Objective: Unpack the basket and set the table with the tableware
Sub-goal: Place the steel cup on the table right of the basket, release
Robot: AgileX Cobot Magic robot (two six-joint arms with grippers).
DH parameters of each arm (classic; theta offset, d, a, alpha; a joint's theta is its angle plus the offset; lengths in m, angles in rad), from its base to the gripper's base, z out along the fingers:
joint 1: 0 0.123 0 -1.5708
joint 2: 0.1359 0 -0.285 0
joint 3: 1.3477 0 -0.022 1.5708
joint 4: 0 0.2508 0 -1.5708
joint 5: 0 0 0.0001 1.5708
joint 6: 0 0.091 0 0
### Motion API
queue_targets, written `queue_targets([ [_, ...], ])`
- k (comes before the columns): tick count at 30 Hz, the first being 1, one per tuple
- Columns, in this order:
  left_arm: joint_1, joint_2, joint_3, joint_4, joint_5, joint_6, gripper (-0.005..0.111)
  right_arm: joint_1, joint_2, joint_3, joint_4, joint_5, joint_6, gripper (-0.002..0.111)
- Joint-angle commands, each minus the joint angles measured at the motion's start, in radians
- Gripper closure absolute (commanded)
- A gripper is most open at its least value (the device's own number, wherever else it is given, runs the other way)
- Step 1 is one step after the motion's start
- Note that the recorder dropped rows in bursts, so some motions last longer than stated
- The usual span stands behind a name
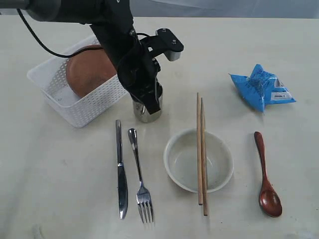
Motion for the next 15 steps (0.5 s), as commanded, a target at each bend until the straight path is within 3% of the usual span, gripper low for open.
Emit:
queue_targets([
  [1, -0.006, -0.002, 0.003, -0.007, 0.033, -0.022, 0.054, -0.004, -0.005, -0.003, -0.019, -0.005, 0.008, 0.08],
  [12, -0.006, -0.077, -0.084, -0.007, 0.117, -0.091, 0.053, -0.004, -0.005, -0.003, -0.019, -0.005, 0.011, 0.08],
  [15, -0.003, -0.118, -0.115, -0.003, 0.127, -0.178, 0.053, -0.004, -0.005, -0.003, -0.016, -0.005, 0.015, 0.08],
])
